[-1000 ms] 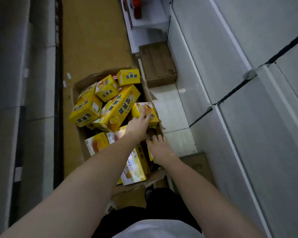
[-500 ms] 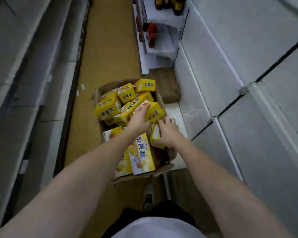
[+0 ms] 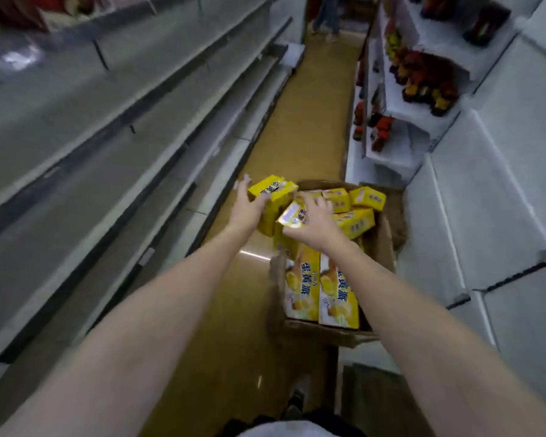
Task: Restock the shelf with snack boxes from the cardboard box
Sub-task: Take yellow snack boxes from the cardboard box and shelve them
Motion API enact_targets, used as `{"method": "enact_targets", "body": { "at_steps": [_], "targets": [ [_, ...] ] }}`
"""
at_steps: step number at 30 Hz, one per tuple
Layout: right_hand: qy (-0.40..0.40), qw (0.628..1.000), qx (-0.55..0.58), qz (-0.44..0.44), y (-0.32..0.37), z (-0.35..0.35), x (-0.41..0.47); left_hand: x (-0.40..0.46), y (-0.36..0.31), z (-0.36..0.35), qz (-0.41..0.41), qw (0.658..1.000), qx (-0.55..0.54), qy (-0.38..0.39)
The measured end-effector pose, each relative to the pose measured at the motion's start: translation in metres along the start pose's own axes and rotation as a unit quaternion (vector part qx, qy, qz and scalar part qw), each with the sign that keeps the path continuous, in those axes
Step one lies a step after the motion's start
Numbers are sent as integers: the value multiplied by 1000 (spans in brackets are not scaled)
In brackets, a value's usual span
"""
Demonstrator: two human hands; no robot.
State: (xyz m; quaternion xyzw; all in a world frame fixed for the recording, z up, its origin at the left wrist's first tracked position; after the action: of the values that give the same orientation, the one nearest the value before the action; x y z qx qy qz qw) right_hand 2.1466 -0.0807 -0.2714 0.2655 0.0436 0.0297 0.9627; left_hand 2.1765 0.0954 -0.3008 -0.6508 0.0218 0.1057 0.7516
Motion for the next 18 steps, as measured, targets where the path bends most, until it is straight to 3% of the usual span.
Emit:
{"method": "enact_targets", "body": {
  "at_steps": [11, 18],
  "targets": [
    [72, 985, -9, 154, 187, -90, 1, -55, 14, 188, -19, 993, -37, -108],
    [85, 966, 71, 233, 291, -107, -1, -84, 29, 297, 16, 962, -45, -268]
  ]
}}
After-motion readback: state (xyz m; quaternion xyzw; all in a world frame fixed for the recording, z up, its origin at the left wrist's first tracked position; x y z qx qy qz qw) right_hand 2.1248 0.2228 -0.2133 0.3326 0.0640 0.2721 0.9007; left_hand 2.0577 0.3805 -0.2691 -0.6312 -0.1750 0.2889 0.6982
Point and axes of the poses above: each hand's wrist, its own x-axis towards the middle knuckle, its own z-axis out of the back of the hand, y = z × x, the point moved 6 cm from there along x, towards the middle knuckle
